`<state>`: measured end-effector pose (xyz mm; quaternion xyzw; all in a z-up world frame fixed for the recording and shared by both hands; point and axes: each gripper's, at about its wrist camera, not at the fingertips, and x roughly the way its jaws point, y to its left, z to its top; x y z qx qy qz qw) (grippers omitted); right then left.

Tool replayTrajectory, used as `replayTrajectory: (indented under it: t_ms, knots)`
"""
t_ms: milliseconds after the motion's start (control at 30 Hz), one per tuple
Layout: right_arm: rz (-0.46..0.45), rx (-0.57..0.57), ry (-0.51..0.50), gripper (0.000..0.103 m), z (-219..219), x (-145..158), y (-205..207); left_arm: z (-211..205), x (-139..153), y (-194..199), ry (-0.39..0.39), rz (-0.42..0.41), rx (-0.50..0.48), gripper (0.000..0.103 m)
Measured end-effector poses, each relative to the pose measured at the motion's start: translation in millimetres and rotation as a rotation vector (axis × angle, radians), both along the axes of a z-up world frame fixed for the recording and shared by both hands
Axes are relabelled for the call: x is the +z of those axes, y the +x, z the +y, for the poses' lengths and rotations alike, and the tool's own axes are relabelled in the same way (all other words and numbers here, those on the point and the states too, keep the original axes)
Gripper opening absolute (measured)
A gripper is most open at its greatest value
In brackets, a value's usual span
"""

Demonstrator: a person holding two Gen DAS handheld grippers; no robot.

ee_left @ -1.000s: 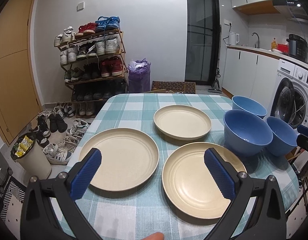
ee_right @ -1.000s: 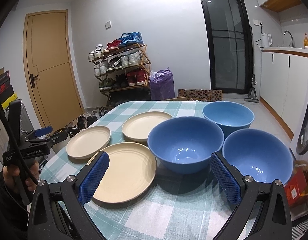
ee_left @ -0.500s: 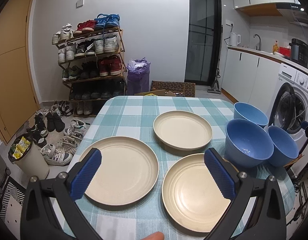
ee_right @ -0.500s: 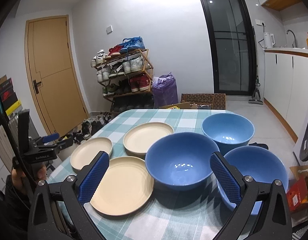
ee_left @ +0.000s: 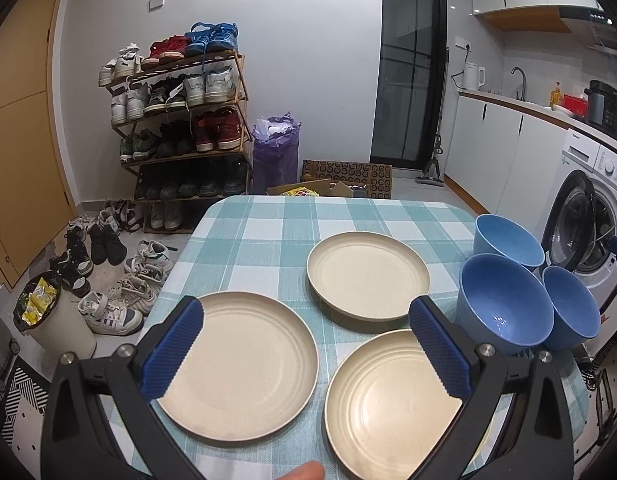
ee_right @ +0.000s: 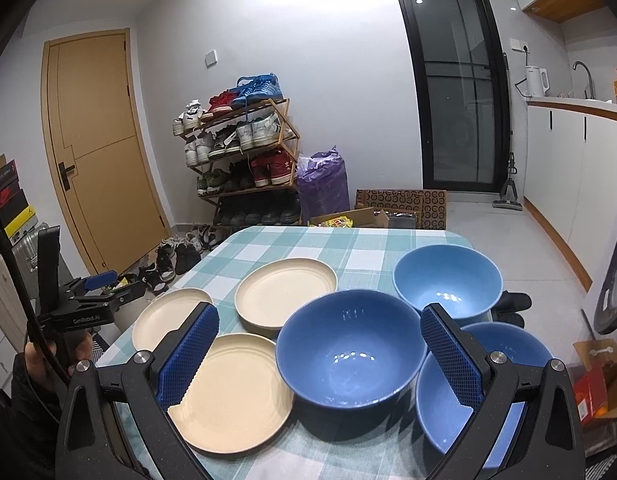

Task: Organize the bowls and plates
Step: 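Move both tools toward the rim of one cream plate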

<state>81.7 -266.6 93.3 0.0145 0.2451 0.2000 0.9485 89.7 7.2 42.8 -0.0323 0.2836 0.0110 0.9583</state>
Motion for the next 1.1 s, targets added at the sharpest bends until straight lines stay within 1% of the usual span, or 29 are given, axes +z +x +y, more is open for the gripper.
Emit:
replayTrajectory:
  t_ms: [267, 400, 567, 667, 767, 900, 1100]
  knots:
    - [0.004, 0.001, -0.002, 0.103, 0.1, 11.3, 14.8, -0.4, 8.4, 17.2, -0.009, 0.002, -0.016, 0.103]
    - [0.004, -0.007, -0.005, 0.103, -1.9, 20.2, 21.0, -4.8, 13.6, 24.8, 0.004, 0.001, -0.028, 0.103]
    - [0.025, -0.016, 0.001, 0.103, -6.6, 32.6, 32.2, -8.8, 20.5, 33.7, 0.029, -0.004, -0.034, 0.103]
    - [0.014, -0.02, -0.018, 0.103, -7.0, 40.3, 36.3, -8.8, 23.1, 39.6, 0.036, 0.001, -0.035, 0.103]
    - [0.021, -0.013, -0.031, 0.103, -5.3, 45.7, 45.5, -7.9, 23.7, 46.5, 0.047, 0.014, -0.03, 0.103]
    - [0.04, 0.004, -0.042, 0.103, -0.7, 48.8, 59.9, -5.4, 23.6, 56.3, 0.041, 0.027, -0.038, 0.103]
    - [0.046, 0.006, -0.029, 0.103, 2.0, 53.6, 82.3, -0.7, 23.0, 71.7, 0.015, 0.045, -0.062, 0.103]
